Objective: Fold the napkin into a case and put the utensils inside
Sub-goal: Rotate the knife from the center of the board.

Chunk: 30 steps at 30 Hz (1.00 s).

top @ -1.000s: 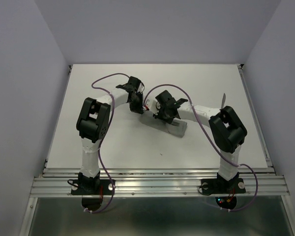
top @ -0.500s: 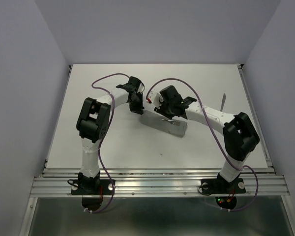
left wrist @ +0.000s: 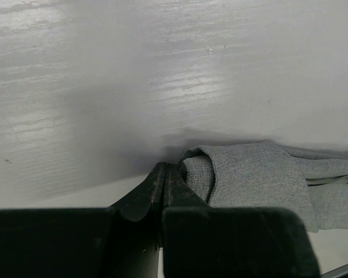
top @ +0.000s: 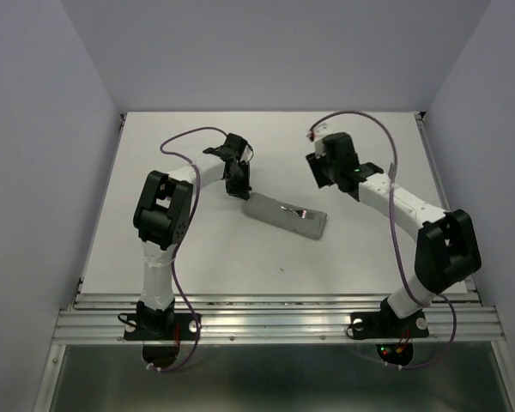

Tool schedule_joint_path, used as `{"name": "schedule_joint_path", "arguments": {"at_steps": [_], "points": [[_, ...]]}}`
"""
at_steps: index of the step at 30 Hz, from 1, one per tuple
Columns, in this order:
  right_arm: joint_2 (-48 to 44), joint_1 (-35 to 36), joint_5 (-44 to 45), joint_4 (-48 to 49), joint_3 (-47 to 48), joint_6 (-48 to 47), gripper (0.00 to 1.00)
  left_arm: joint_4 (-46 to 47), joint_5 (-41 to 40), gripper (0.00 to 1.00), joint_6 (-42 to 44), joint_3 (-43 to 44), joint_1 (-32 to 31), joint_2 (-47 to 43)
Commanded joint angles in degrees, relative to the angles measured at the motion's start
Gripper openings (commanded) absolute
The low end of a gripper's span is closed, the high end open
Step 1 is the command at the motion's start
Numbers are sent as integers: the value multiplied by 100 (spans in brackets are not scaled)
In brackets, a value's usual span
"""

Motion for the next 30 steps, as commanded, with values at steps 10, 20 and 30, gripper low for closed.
{"name": "schedule_joint_path", "arguments": {"at_steps": [10, 20, 30], "points": [[-447, -2732, 659, 578, -549, 3167, 86, -195, -122, 9, 241, 199, 8, -421], [89, -3709, -457, 1176, -1243, 3291, 88, -335, -175, 9, 452, 234, 16, -518], [1047, -3841, -897, 1405, -893, 3423, 87, -405, -323, 9, 460, 164, 51, -720]]}}
